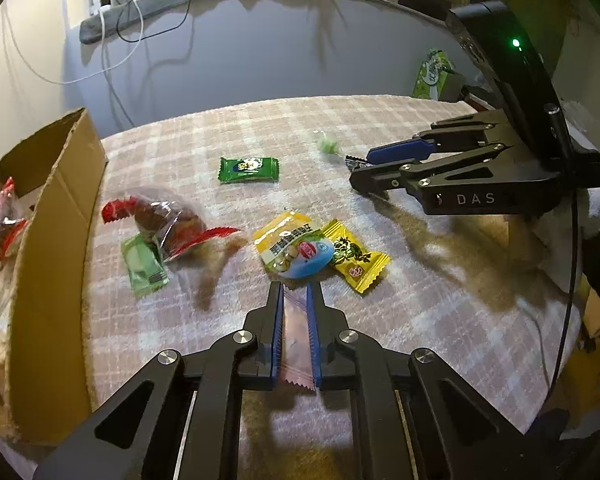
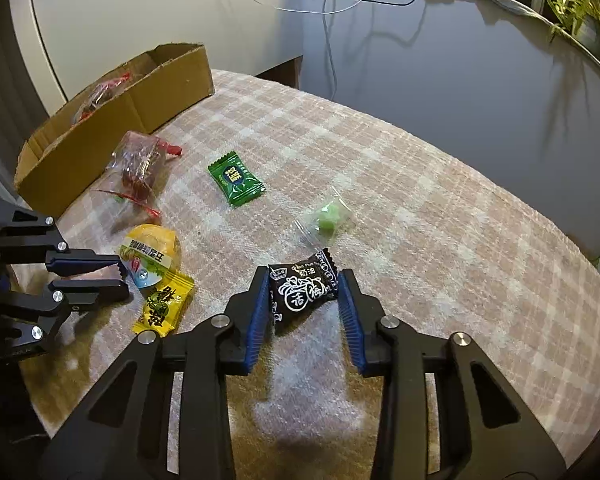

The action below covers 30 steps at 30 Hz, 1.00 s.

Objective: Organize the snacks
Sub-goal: 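Close the left tool on the pink snack while the right tool grips the black candy pack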

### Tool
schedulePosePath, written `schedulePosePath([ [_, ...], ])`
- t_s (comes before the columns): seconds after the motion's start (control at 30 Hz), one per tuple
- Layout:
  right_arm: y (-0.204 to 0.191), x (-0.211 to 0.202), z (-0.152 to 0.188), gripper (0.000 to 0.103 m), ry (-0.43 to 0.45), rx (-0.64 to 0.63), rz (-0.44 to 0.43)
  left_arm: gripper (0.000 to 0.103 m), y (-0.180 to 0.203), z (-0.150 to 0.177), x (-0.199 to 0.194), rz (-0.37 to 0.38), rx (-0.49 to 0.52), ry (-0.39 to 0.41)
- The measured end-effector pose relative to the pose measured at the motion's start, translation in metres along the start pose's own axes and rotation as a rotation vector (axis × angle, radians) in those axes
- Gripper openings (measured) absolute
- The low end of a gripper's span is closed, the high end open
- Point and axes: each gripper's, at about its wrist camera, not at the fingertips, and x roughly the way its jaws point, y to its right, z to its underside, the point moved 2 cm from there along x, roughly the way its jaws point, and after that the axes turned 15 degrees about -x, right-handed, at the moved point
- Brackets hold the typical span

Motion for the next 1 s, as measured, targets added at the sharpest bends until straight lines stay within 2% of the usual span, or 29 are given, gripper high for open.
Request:
schedulePosePath([
  [0.13, 0.003, -0.003, 0.003, 0.034, 0.011, 0.029, -0.009, 0.006, -0.002, 0.001, -0.004, 0.000, -0.015, 0.004],
  [0.3, 0.006, -0.014, 0.006, 0.023, 0.044, 0.058, -0.015, 0.006, -0.008, 0.005, -0.007, 0.006, -0.040, 0.003],
  [0.43, 0.008, -0.017, 0.009, 0.021, 0.052, 0.068, -0.017, 0.006, -0.012, 0.006, -0.008, 0.006, -0.064, 0.004],
  [0.6, 0.010, -0.017, 0.010, 0.020, 0.056, 0.069, -0.013, 0.006, -0.010, 0.009, -0.009, -0.010, -0.047, 0.004],
  [0.7, 0.012, -0.018, 0.009, 0.016, 0.059, 0.082, 0.002, 0.005, -0.010, 0.009, -0.012, -0.017, -0.055, 0.017],
  [0.87, 0.021, -0.026, 0.014, 0.011, 0.085, 0.144, -0.016, 0.004, -0.013, 0.007, -0.022, 0.002, -0.081, 0.037],
  [1.0, 0.025, -0.035, 0.016, 0.010, 0.106, 0.166, -0.008, 0.004, -0.013, 0.005, -0.030, 0.009, -0.087, 0.056],
])
